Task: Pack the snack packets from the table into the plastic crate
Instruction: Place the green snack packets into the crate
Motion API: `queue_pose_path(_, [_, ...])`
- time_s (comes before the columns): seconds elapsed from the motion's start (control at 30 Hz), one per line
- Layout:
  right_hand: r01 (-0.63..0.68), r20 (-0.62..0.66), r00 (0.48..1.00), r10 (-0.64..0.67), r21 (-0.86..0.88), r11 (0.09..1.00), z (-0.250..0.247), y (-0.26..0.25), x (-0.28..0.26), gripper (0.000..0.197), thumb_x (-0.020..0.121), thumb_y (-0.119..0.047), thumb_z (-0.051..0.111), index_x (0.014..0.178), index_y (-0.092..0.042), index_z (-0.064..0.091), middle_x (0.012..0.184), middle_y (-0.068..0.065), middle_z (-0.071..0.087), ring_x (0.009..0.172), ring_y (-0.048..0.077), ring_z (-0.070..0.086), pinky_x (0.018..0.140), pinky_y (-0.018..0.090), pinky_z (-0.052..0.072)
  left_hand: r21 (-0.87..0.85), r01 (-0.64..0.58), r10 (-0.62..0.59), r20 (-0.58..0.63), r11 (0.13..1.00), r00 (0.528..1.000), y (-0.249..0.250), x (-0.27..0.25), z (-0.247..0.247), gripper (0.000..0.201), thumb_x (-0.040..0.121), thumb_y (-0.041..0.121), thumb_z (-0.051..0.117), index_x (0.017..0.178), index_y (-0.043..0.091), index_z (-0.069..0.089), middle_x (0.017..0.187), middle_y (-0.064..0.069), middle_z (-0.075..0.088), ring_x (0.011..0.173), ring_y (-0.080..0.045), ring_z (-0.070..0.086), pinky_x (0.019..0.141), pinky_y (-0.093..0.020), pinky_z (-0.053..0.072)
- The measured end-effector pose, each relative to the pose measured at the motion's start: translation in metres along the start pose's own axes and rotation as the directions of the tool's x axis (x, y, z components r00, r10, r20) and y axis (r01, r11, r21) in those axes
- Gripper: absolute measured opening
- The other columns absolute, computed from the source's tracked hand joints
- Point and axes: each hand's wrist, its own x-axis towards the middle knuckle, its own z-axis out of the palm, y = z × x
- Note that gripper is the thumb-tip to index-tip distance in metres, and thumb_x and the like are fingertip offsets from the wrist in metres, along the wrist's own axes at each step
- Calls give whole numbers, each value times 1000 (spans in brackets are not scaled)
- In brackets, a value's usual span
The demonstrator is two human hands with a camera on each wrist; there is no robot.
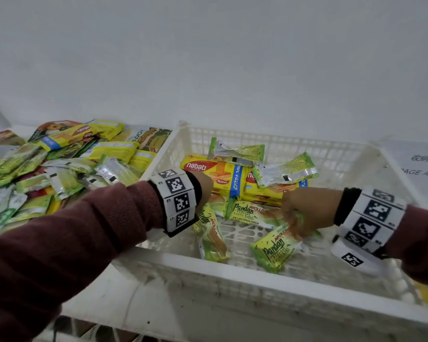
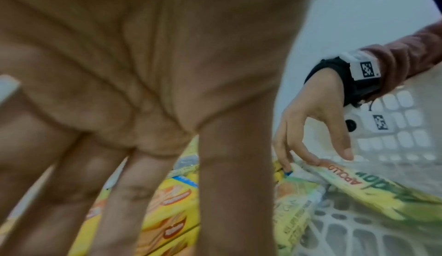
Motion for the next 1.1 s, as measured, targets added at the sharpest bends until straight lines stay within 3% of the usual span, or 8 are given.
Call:
queue_pose_path(0.13, [137,-131,979,-154,-133,982,-2,-21,-1,31,81,-30,66,109,-19,58,111,-4,52,97,13,49,79,22,39,-116,-217,213,-51,969,976,4,0,0,44,82,15,68,124,10,54,129,-7,53,118,-23,49,87,-31,40])
queue_pose_path(0.27, [217,-49,973,-226,-140,966,3,-42,4,42,84,-33,64,122,-21,52,122,-1,52,108,18,51,78,25,37,-170,-342,354,45,924,934,6,2,7,41,80,9,69,119,11,58,112,-8,51,101,-19,47,78,-24,34])
queue_pose_path(0.4, [238,74,970,-231,-120,964,10,-41,5,47,84,-29,65,127,-20,50,129,2,51,116,19,50,81,23,36,-66,-352,358,122,934,926,13,7,16,43,83,5,65,124,8,54,130,-11,51,102,-18,48,66,-21,38])
queue_pose_path(0.53, [263,153,956,-249,-74,962,7,-37,4,59,77,-26,72,131,-21,48,131,1,52,118,18,49,95,30,42,47,-333,321,168,942,932,20,11,20,47,87,4,59,133,7,45,141,-9,43,128,-23,42,97,-28,37])
queue_pose_path(0.63, [268,139,959,-248,-145,952,11,-38,7,61,76,-24,72,132,-20,47,130,2,53,120,21,48,97,33,42,50,-312,303,139,949,943,20,11,23,49,89,8,59,135,7,44,143,-8,42,131,-21,41,100,-26,34])
queue_pose_path(0.9, [164,-171,960,-222,-300,940,11,-47,16,56,86,-52,54,128,-17,47,117,5,60,107,26,55,85,35,46,129,-212,204,71,969,976,4,10,17,40,96,14,48,132,0,45,105,-9,42,92,-15,37,56,-14,31])
queue_pose_path(1.03, [103,-229,956,-183,-322,941,13,-55,21,57,89,-53,48,132,-17,44,121,4,53,114,24,49,89,35,42,117,-111,109,16,987,994,2,9,11,41,94,17,51,132,2,47,91,-7,50,89,-16,38,75,-23,35])
queue_pose_path(1.1, [128,-234,953,-191,-260,957,11,-52,18,53,89,-49,51,134,-22,43,123,1,51,115,22,49,87,32,42,114,-86,88,-9,990,996,0,9,10,42,91,20,57,128,1,51,69,0,40,74,-17,42,63,-24,36])
